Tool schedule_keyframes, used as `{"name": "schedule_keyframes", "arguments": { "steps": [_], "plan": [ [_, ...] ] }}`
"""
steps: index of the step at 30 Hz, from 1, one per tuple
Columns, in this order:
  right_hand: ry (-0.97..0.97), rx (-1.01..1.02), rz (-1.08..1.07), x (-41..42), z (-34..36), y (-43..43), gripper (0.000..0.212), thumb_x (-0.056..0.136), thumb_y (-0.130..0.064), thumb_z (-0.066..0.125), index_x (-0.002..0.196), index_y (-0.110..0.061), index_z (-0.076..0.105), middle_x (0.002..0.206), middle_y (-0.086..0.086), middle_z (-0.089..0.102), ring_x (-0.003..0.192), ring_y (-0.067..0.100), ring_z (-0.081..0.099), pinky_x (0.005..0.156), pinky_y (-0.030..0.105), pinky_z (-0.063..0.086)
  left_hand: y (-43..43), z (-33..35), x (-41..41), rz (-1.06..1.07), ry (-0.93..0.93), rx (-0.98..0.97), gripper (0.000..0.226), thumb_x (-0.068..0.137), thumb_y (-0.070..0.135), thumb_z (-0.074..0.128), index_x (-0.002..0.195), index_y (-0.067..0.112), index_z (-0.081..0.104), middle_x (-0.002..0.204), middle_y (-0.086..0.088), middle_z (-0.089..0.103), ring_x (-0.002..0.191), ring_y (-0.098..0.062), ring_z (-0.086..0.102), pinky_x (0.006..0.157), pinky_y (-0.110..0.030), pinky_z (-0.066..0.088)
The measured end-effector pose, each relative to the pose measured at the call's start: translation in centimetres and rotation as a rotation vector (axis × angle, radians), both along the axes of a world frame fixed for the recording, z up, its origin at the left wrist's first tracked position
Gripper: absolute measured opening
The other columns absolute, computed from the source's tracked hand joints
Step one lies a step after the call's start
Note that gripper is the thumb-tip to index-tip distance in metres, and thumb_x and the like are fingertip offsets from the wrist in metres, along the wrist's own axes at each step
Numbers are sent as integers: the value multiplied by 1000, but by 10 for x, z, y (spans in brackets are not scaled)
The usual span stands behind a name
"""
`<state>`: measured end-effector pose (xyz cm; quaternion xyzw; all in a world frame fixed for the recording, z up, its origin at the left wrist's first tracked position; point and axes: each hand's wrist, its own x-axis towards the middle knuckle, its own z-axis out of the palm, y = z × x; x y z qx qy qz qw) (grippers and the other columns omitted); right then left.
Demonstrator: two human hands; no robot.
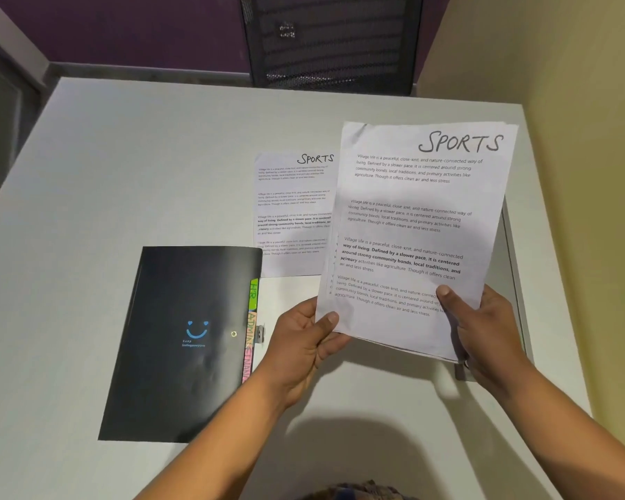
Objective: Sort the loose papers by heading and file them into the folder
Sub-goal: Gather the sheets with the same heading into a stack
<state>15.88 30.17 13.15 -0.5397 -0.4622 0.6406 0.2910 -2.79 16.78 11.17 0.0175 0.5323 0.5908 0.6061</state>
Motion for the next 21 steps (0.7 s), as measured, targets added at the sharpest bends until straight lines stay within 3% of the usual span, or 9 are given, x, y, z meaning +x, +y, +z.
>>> {"name": "schedule_keyframes", "arguments": {
  "steps": [4,5,7,9,11,14,15,17,21],
  "plan": [
    [-50,29,7,4,-10,2,22,97,-6,58,115,-15,68,102,-4,78,88,12,75,63,15,55,3,-14,-7,-74,243,-198,18,94,0,60,110,5,64,101,-10,77,74,-20,70,79,-43,61],
    [-70,35,10,4,-12,3,22,97,-7,58,116,-14,68,100,-4,78,85,12,75,62,15,54,5,-17,-11,-95,303,-236,18,92,-1,63,109,4,63,97,-13,76,70,-22,68,78,-45,60],
    [-76,33,12,3,-13,5,25,98,-5,56,121,-7,66,97,5,75,61,4,71,51,11,49,14,-22,-25,-129,434,-284,21,86,-4,67,106,3,62,88,-14,73,66,-23,64,67,-36,57],
    [-59,5,1,1,-12,10,24,99,-1,53,121,-3,63,95,12,71,50,-2,65,45,9,46,29,-26,-47,-142,540,-315,25,81,-4,72,103,4,63,90,-15,73,73,-26,67,60,-27,55],
    [-64,-5,-20,0,-13,17,23,99,1,52,120,-3,62,87,10,67,44,0,63,42,11,46,45,-36,-74,-104,608,-347,24,79,1,77,98,7,64,97,-18,73,82,-29,70,66,-33,61],
    [-145,22,-58,2,-22,29,23,97,-7,59,118,-11,68,92,0,77,76,34,75,64,39,62,69,-55,-114,-76,901,-456,26,79,26,81,94,16,63,100,-6,69,90,-25,69,84,-42,58],
    [-163,25,-64,2,-26,32,23,97,-8,60,118,-12,68,85,-3,76,61,32,72,54,34,58,77,-59,-126,-91,1002,-506,31,80,33,78,99,15,61,104,-4,67,94,-25,66,85,-39,56],
    [-198,23,-63,3,-33,40,22,98,-10,59,118,-9,67,64,-1,68,28,14,41,34,17,33,92,-68,-145,-157,1133,-621,46,83,43,73,112,9,59,113,-8,63,102,-29,63,81,-34,50],
    [-199,30,-59,2,-43,49,16,99,-11,58,112,-9,66,52,-2,63,23,13,29,31,14,22,113,-83,-158,-325,1214,-824,67,81,55,69,120,4,52,125,-16,50,115,-36,55,87,-45,50]
  ]
}}
